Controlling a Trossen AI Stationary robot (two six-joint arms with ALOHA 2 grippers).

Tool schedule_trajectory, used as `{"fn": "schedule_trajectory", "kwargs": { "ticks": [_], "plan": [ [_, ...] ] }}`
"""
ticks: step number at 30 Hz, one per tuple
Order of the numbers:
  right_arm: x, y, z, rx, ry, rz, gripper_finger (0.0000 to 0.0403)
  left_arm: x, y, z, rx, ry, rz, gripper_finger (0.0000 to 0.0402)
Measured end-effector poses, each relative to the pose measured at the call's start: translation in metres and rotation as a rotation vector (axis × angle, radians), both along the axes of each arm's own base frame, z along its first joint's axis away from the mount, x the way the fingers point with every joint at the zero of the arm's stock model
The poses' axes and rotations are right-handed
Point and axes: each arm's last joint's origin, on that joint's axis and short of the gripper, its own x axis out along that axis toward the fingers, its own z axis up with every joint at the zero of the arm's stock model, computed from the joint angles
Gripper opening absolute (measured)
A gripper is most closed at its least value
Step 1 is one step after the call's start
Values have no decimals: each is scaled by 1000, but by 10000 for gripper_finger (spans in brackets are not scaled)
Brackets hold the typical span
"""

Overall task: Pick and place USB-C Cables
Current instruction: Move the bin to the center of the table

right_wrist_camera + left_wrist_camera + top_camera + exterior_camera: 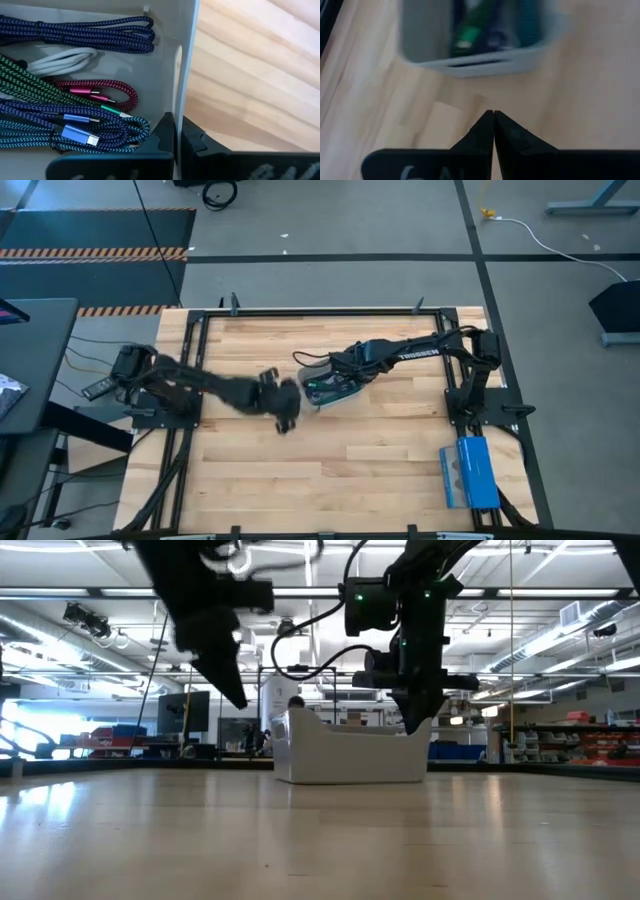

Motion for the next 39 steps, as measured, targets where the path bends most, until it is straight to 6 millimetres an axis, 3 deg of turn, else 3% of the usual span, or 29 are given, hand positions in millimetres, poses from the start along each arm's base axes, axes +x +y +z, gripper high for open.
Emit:
{"fn": "schedule_trajectory", "kwargs": {
  "ticks": [5,11,26,33,39],
  "plan": [
    [1,8,0,-8,-9,-20,2,-12,-51,2,87,-61,-75,18],
    [2,15,0,10,-31,-105,2,-25,-80,5,219,-169,-61,18],
    [3,62,0,71,-88,-269,2,-37,-99,6,284,-204,-91,18],
    [4,70,0,28,-108,-276,4,-36,-99,6,283,-209,-89,18],
    [5,77,-4,-33,-108,-217,43,-37,-101,6,275,-215,-90,17]
  ]
}}
